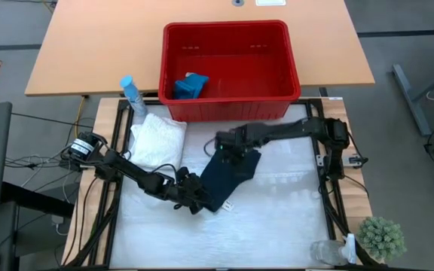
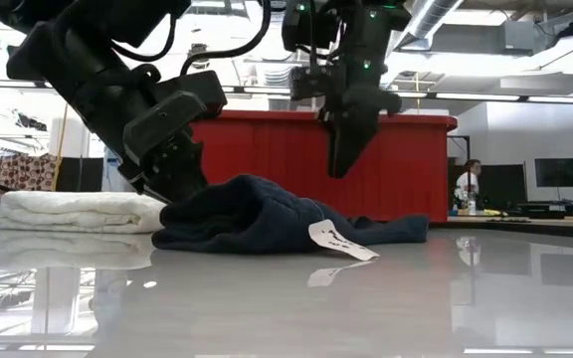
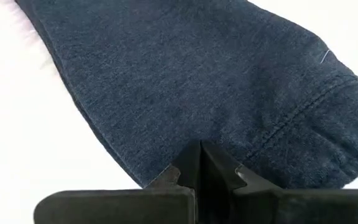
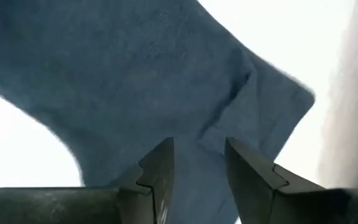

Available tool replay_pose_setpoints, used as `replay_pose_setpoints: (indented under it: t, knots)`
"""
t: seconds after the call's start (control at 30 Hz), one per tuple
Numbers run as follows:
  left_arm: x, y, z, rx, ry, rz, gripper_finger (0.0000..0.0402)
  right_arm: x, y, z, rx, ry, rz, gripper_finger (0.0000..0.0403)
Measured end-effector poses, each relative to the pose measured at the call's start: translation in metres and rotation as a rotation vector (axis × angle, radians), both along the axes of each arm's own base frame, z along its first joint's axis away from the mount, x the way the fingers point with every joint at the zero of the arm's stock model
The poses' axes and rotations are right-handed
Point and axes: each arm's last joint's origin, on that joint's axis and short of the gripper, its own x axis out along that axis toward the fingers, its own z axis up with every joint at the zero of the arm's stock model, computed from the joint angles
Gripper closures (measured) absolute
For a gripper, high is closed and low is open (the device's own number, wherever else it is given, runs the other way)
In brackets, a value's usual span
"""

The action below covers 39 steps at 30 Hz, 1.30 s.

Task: Fold Laundry from Bin
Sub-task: Fold the black shorts

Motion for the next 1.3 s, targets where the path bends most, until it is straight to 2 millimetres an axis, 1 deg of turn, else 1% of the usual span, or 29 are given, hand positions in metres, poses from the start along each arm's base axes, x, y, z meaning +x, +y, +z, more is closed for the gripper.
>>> replay_pose_setpoints:
  t: [0.07,0.17,0.37,0.5,0.67,0.83,1.2,1.3]
  knots:
    - [0.000,0.000,0.000,0.001,-0.001,0.002,0.0401,0.002,0.005,-0.005,-0.052,-0.006,0.026,0.0238]
    - [0.000,0.000,0.000,0.000,0.005,0.005,0.0401,0.007,0.002,-0.011,-0.108,-0.075,-0.005,0.0240]
    - [-0.001,0.000,-0.001,0.004,0.014,0.005,0.0402,0.003,-0.010,-0.025,-0.101,-0.079,-0.076,0.0244]
    - [-0.001,0.000,-0.001,0.005,0.014,0.005,0.0402,-0.002,-0.011,-0.036,-0.085,-0.061,-0.104,0.0245]
    - [-0.001,0.001,-0.001,0.006,0.015,0.005,0.0401,0.000,-0.005,-0.037,-0.079,-0.085,-0.089,0.0246]
    - [-0.001,0.001,-0.001,0.010,0.016,0.003,0.0401,0.002,-0.005,-0.037,-0.076,-0.113,-0.109,0.0251]
    - [-0.001,0.001,-0.001,0.012,0.017,0.001,0.0401,0.002,-0.006,-0.037,-0.074,-0.115,-0.131,0.0269]
    - [-0.001,0.001,-0.001,0.020,0.019,-0.006,0.0401,0.003,-0.006,-0.042,-0.073,-0.101,-0.134,0.0270]
